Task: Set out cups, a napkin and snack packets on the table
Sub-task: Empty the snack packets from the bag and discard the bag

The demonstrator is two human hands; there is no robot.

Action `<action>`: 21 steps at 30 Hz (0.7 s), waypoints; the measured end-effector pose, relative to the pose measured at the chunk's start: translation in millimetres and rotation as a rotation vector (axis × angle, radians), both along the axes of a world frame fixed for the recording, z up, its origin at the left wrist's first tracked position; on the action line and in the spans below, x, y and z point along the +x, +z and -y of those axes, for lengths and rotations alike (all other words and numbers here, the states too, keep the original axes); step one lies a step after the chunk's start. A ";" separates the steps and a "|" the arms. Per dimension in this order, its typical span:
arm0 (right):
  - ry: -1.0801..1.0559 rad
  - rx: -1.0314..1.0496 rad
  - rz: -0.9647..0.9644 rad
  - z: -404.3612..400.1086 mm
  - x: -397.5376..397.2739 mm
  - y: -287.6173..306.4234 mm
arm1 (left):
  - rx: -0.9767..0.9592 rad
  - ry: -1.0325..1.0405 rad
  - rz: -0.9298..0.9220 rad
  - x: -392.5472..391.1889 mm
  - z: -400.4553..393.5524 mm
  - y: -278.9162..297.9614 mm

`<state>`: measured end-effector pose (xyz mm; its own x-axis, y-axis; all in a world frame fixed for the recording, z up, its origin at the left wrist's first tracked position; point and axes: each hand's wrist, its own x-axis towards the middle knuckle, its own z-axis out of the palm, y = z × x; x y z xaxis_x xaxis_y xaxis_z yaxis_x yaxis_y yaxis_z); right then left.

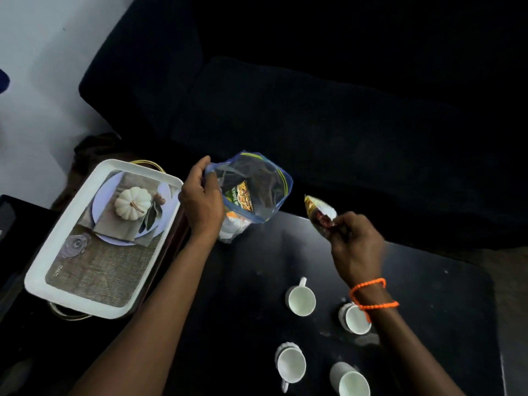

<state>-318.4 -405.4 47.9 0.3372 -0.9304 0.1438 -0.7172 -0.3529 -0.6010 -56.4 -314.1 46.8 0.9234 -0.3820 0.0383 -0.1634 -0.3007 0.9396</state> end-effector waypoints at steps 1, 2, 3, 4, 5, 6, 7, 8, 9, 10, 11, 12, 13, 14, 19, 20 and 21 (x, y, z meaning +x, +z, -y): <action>-0.002 0.028 -0.039 -4.6 -0.1 -16.3 | -0.013 -0.001 0.003 -2.1 0.3 1.3; 0.014 0.069 -0.062 -10.2 1.4 -31.1 | -0.024 -0.001 0.006 -4.0 0.5 2.0; 0.047 0.124 -0.074 -15.4 4.6 -42.9 | -0.032 -0.007 0.015 -5.8 0.3 2.1; 0.091 0.184 -0.087 -19.9 8.6 -49.9 | -0.035 -0.020 0.030 -7.6 0.0 1.5; 0.124 0.235 -0.104 -23.0 12.5 -52.5 | -0.032 -0.039 0.044 -9.3 -0.5 0.3; 0.130 0.258 -0.106 -24.3 16.6 -52.0 | -0.027 -0.059 0.053 -10.8 -1.3 -1.3; 0.101 0.248 -0.071 -23.8 21.1 -48.3 | -0.021 -0.077 0.052 -12.0 -2.2 -3.3; 0.049 0.209 0.001 -23.1 26.6 -40.7 | -0.014 -0.095 0.042 -13.2 -3.6 -5.6; 0.002 0.154 0.096 -23.0 32.4 -30.5 | -0.010 -0.117 0.032 -15.0 -5.5 -8.4; -0.018 0.100 0.184 -23.9 39.1 -19.1 | -0.010 -0.143 0.021 -18.2 -7.6 -11.0; 0.002 0.065 0.252 -25.2 47.4 -8.6 | -0.015 -0.171 0.010 -22.0 -9.5 -12.5; 0.055 0.070 0.302 -26.2 57.0 -0.7 | -0.023 -0.197 -0.010 -26.7 -10.8 -13.1; 0.123 0.115 0.316 -26.5 68.2 2.7 | -0.028 -0.221 -0.021 -31.4 -12.1 -13.3; 0.191 0.180 0.285 -26.1 80.5 2.0 | -0.026 -0.241 -0.012 -36.2 -13.0 -13.1; 0.448 0.325 -0.315 -15.0 141.2 -50.4 | -0.025 -0.295 0.006 -52.5 -15.2 -15.1; 0.479 0.354 -0.378 -12.9 148.3 -62.9 | -0.027 -0.289 0.009 -54.0 -16.2 -16.9; 0.491 0.376 -0.429 -10.8 154.1 -74.4 | -0.023 -0.289 0.016 -55.0 -17.5 -19.0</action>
<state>-164.3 -394.7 -26.5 0.6811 -0.6188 -0.3913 -0.7285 -0.5189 -0.4473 -111.4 -296.6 27.7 0.7754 -0.6283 0.0637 -0.2538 -0.2177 0.9424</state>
